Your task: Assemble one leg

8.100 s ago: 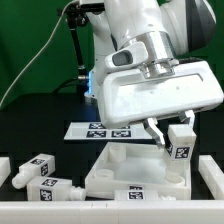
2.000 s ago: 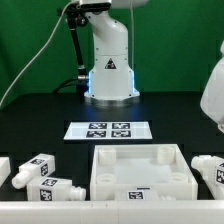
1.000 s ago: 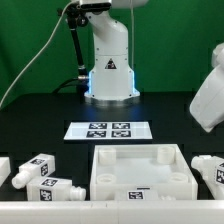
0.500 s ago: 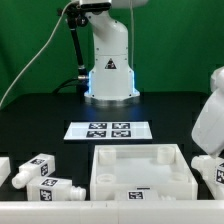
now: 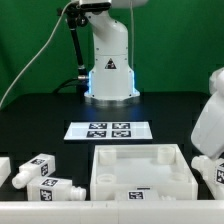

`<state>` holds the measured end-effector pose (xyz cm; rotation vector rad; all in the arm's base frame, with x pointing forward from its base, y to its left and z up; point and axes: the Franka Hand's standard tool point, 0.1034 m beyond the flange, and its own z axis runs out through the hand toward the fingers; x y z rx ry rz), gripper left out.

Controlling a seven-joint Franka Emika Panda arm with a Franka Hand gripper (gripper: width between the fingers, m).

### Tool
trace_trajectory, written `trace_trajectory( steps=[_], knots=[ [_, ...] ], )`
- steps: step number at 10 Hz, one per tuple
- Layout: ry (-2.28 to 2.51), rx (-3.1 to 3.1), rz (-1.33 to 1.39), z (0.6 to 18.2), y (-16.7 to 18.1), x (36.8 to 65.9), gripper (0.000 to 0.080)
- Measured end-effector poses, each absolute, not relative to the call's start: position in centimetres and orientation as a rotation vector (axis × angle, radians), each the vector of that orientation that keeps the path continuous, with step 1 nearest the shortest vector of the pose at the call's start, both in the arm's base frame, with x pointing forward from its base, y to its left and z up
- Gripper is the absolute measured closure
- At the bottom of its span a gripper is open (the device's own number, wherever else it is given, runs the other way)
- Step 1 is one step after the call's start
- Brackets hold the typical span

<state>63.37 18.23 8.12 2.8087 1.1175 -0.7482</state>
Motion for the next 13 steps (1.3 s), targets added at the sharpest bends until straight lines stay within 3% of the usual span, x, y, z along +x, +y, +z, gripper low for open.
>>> trace_trajectory(
  steps=[7,10,12,13],
  knots=[
    [1.148,2.826,-0.681,4.9,19.1,63.4,0.015],
    [1.169,2.826,-0.671,4.6,18.8,63.6,0.0177],
    [1.195,2.82,-0.67,4.7,18.7,63.7,0.0523],
    [1.195,2.821,-0.669,4.7,18.7,63.7,0.052]
  ],
)
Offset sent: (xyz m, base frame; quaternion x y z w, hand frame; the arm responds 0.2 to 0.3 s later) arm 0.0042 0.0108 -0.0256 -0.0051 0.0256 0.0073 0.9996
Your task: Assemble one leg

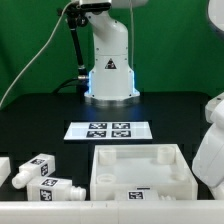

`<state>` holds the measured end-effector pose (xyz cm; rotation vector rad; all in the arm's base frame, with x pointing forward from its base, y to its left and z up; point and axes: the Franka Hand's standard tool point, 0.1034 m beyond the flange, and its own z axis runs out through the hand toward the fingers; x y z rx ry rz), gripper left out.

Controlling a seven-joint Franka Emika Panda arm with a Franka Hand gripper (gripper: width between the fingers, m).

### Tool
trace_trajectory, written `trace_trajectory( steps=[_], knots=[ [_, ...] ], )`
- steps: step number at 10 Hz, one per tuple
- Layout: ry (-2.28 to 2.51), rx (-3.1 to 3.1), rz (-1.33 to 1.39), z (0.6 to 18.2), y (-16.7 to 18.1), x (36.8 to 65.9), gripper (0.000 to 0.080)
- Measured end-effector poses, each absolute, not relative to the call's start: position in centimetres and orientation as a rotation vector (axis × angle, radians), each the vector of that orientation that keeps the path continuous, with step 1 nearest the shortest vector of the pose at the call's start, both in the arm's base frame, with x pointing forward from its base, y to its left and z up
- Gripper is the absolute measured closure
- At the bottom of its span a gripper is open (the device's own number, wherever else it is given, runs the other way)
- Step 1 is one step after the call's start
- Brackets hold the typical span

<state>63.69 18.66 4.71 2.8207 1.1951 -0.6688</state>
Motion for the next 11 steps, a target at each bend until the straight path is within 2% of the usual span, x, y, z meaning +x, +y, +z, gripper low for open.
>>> trace_trajectory(
  steps=[2,5,7,11],
  knots=[
    [1.225,2.817,-0.655,4.9,18.3,63.9,0.052],
    [1.25,2.796,-0.689,7.6,14.3,62.7,0.052],
    [1.24,2.793,-0.738,7.4,11.3,61.6,0.0518],
    [1.245,2.791,-0.739,7.4,11.4,61.6,0.0518]
  ],
)
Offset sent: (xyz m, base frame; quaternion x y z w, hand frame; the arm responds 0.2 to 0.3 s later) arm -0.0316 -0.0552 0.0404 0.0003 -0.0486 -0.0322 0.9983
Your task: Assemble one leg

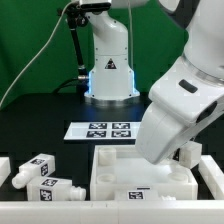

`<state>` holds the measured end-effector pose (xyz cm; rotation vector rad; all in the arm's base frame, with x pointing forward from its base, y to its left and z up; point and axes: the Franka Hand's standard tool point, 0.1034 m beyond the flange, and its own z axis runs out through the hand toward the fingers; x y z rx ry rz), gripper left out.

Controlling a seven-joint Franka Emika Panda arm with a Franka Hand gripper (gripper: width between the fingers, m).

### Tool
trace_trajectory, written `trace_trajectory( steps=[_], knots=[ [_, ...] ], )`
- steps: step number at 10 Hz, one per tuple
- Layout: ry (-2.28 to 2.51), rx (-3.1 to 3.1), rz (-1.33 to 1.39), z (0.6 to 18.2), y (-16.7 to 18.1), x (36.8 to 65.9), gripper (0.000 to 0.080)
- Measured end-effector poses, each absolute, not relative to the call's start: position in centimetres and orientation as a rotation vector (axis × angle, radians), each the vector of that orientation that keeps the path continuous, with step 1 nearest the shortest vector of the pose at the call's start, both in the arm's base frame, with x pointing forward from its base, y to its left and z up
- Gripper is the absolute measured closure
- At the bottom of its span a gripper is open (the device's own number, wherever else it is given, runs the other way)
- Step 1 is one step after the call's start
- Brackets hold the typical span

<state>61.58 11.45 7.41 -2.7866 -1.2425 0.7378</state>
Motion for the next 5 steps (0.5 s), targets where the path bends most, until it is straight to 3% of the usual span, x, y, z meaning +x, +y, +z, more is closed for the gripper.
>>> trace_trajectory(
  steps=[3,5],
  knots=[
    [-1.059,-2.854,0.699,7.7,9.5,60.7,0.0518],
    [-0.896,-2.865,0.731,6.7,7.8,59.0,0.0518]
  ],
)
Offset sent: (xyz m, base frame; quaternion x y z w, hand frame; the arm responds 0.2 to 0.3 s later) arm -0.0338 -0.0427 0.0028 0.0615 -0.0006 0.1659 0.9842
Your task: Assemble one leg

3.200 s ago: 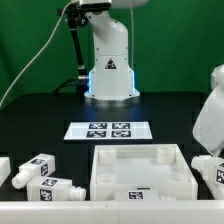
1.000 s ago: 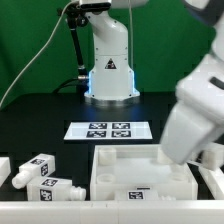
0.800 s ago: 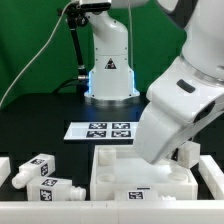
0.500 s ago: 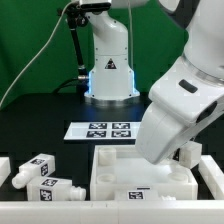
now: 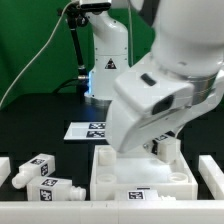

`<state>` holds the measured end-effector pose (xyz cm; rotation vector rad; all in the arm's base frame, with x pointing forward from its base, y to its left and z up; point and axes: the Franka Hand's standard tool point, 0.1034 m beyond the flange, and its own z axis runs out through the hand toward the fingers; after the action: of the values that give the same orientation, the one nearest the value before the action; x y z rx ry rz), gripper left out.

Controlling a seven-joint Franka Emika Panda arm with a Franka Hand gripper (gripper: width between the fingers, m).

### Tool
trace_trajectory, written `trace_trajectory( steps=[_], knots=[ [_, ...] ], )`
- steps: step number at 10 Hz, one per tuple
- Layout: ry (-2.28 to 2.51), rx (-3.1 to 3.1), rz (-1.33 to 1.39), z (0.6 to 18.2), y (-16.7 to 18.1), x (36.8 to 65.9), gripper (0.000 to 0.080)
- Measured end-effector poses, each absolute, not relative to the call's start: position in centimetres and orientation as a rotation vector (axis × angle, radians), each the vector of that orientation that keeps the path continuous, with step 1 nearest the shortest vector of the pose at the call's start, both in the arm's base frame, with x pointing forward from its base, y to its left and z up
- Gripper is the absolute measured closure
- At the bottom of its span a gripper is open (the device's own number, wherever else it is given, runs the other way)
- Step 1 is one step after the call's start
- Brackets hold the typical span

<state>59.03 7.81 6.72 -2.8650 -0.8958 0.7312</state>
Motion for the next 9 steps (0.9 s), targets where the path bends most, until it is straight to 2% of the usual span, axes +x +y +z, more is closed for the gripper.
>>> trace_trajectory(
  steps=[3,6,7,8,9],
  knots=[
    [-0.869,-2.881,0.688,4.2,7.0,57.5,0.0518],
    [-0.9,-2.879,0.674,4.4,8.1,57.7,0.0518],
    [-0.9,-2.878,0.675,4.4,8.1,57.7,0.0277],
    [-0.9,-2.877,0.676,4.3,8.1,57.7,0.0277],
    [-0.9,-2.877,0.677,4.3,8.1,57.6,0.0188]
  ],
)
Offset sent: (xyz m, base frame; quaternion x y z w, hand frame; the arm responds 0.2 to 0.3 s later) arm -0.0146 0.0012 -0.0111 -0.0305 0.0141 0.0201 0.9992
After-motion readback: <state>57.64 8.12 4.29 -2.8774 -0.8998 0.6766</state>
